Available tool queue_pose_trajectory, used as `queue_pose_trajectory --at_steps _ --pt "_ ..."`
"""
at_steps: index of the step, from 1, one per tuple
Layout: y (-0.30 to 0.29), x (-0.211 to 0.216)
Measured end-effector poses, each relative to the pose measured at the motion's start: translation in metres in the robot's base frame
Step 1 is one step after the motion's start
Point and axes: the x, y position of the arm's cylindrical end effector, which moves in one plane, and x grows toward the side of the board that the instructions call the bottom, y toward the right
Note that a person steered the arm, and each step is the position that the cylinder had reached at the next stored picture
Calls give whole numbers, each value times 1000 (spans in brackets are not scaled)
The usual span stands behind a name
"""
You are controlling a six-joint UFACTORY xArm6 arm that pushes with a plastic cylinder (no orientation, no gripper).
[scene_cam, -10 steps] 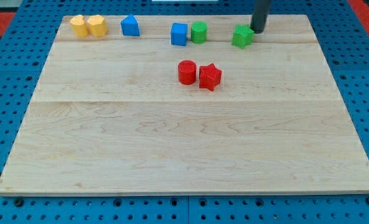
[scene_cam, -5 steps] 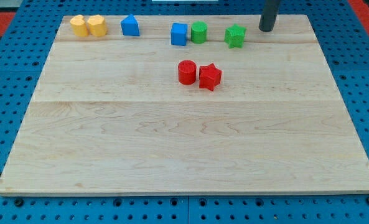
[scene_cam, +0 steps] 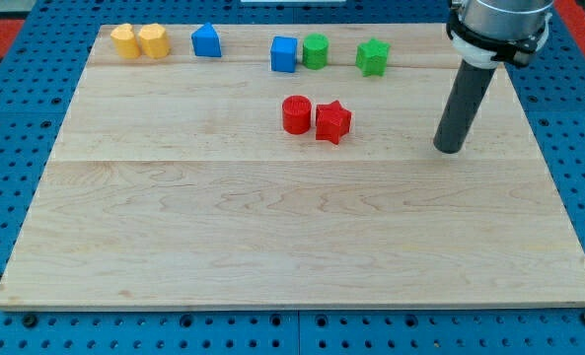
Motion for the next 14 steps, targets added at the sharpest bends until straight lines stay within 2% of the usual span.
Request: queue_pose_trajectory --at_steps 1,2,6,9,11,14 --pt "0 14" --pt "-17 11" --pt "-120 -27" --pt "-109 -56" --pt "-255 -57" --pt "-380 -48"
